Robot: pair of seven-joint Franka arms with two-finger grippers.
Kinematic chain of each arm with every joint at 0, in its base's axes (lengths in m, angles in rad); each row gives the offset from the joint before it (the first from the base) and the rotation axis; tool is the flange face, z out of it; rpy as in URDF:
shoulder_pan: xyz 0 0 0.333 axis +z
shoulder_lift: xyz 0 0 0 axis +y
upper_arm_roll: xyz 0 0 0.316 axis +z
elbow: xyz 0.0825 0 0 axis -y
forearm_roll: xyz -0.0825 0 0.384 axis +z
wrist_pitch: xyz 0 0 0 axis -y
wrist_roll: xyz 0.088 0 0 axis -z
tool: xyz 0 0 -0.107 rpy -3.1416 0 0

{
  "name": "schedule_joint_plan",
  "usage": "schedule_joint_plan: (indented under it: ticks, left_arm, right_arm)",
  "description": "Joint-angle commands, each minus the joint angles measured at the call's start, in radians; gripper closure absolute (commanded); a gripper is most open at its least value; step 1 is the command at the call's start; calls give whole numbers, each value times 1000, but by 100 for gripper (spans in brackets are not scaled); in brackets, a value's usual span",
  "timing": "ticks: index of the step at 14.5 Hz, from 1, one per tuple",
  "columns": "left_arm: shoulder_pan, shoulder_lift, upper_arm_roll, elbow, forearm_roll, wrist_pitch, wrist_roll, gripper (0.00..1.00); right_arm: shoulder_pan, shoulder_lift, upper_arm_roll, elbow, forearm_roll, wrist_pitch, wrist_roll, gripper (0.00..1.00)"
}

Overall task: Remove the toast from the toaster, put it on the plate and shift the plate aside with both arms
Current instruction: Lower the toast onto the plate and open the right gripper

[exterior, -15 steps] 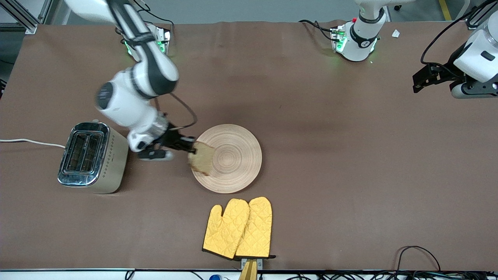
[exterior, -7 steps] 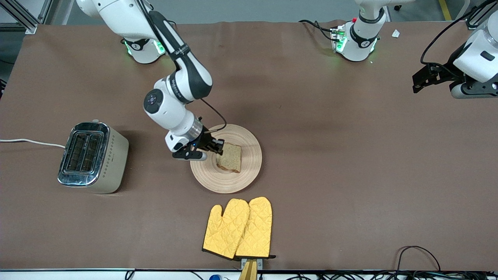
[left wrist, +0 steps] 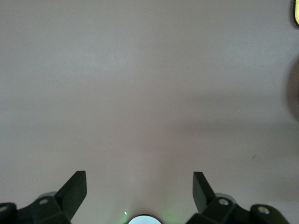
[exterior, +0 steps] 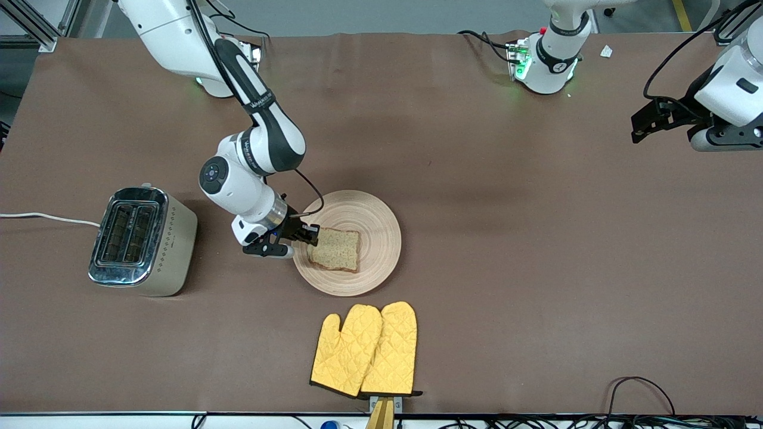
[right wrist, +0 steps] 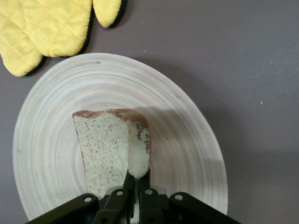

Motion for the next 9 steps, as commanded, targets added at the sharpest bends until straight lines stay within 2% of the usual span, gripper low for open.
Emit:
schedule_joint_plan:
  ticks: [1, 6, 7, 8, 9]
  left_arm:
    - [4, 13, 0, 21, -9, 1, 13, 0]
    - [0, 13, -2, 23, -11, -3, 11, 0]
    - [0, 13, -2, 23, -11, -3, 11, 0]
    - [0, 13, -2, 23, -12, -3, 11, 0]
    - [0, 13, -2, 23, -12, -3, 11, 0]
  right_arm:
    - [-24, -24, -5, -39, 14, -2, -73, 96]
    - [-42, -51, -34, -91, 14, -10, -150, 96]
    - [-44, -55, -34, -95, 14, -12, -139, 74]
    - [-44, -59, -34, -99, 14, -22, -138, 36]
    - [-46, -74, -36, -105, 14, -31, -136, 9]
